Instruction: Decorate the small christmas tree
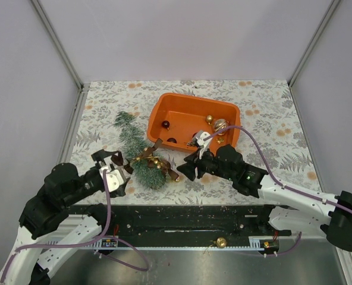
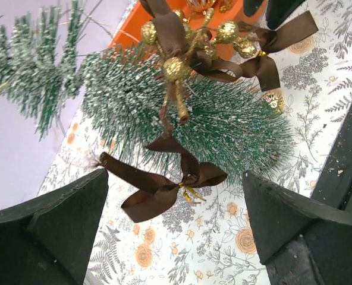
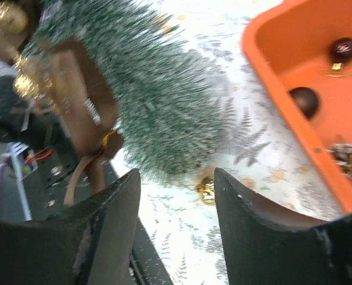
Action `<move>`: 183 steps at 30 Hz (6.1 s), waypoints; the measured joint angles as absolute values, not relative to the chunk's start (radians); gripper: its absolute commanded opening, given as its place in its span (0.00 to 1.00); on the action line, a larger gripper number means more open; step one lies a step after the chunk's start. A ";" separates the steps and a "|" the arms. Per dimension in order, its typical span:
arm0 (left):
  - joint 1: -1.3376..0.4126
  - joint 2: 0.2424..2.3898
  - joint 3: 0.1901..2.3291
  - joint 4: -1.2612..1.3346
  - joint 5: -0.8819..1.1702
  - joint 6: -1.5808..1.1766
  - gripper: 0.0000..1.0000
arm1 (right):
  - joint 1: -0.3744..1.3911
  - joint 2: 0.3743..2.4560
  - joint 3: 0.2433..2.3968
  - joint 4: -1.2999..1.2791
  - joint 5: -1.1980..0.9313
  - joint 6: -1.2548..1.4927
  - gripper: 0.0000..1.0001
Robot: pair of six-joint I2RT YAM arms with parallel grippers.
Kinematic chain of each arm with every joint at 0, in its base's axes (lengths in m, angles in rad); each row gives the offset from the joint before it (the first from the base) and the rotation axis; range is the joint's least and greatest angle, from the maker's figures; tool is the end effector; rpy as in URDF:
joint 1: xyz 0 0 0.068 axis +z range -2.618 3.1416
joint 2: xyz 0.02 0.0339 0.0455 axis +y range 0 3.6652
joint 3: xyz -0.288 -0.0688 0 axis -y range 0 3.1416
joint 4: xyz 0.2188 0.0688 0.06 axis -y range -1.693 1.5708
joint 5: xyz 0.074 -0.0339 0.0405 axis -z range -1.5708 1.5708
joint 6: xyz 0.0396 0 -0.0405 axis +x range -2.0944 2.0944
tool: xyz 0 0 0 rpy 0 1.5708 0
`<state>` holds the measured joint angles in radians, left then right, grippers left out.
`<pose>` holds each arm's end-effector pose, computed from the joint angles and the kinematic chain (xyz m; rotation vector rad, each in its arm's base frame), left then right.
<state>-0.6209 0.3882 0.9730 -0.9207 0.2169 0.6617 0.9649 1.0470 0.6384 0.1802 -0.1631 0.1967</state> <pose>0.0025 -0.0122 0.3562 1.2523 1.4323 -0.1790 0.1147 0.1769 0.3054 -0.8269 1.7166 0.9585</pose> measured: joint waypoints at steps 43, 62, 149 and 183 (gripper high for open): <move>-0.621 0.443 1.015 -0.473 -0.164 0.305 0.99 | 0.460 2.180 1.721 -0.353 0.429 0.100 0.79; -0.621 0.406 1.009 -0.451 -0.166 0.290 0.99 | 0.459 2.268 1.764 -0.439 0.368 0.135 0.42; -0.621 0.430 0.942 -0.341 -0.252 0.507 0.66 | 0.789 1.565 1.544 0.385 -0.744 0.657 0.25; -0.621 0.477 0.968 -0.348 -0.285 0.542 0.69 | 0.791 1.684 1.562 0.484 -0.767 0.708 0.23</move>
<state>-0.6209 0.4770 0.9680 -0.3477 -0.2848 0.5415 0.7910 1.6844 1.5623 0.4835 -0.7670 0.7082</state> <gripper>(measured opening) 0.689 0.498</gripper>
